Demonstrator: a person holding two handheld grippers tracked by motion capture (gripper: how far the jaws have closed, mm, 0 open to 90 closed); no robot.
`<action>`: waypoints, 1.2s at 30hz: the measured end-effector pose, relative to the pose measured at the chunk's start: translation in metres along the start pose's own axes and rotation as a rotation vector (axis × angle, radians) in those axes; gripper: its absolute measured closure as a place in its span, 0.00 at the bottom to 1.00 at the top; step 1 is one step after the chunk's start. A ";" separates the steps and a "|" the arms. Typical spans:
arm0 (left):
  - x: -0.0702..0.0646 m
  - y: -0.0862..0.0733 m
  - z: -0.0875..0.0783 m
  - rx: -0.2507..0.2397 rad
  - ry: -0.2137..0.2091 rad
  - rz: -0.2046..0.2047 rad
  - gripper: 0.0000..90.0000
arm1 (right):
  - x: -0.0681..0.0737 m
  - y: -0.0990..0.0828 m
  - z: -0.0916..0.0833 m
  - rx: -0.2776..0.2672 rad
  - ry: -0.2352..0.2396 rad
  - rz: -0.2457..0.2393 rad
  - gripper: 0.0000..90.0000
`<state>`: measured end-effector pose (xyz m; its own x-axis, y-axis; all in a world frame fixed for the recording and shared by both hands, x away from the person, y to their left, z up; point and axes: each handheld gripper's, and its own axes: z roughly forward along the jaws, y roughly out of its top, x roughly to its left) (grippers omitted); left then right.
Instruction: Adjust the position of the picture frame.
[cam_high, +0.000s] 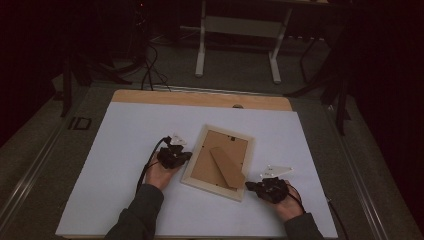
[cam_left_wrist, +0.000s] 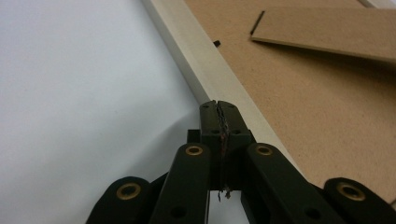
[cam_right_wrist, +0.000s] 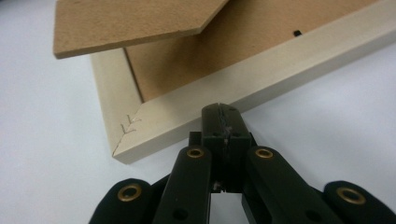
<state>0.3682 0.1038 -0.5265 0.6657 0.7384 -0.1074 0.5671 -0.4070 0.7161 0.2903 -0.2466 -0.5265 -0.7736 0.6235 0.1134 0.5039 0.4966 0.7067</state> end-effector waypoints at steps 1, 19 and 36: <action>0.003 0.001 0.001 -0.002 -0.003 -0.008 1.00 | 0.001 0.000 0.000 0.000 0.003 -0.002 1.00; 0.026 0.003 0.000 -0.013 0.041 -0.073 1.00 | 0.037 0.015 0.021 0.009 0.028 -0.134 1.00; -0.002 -0.006 -0.044 -0.150 0.002 -0.030 1.00 | -0.011 0.029 0.010 -0.074 -0.067 -0.052 1.00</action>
<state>0.3426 0.1285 -0.5001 0.6488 0.7499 -0.1291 0.5074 -0.2999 0.8079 0.3173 -0.2333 -0.5145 -0.7691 0.6384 0.0302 0.4321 0.4847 0.7605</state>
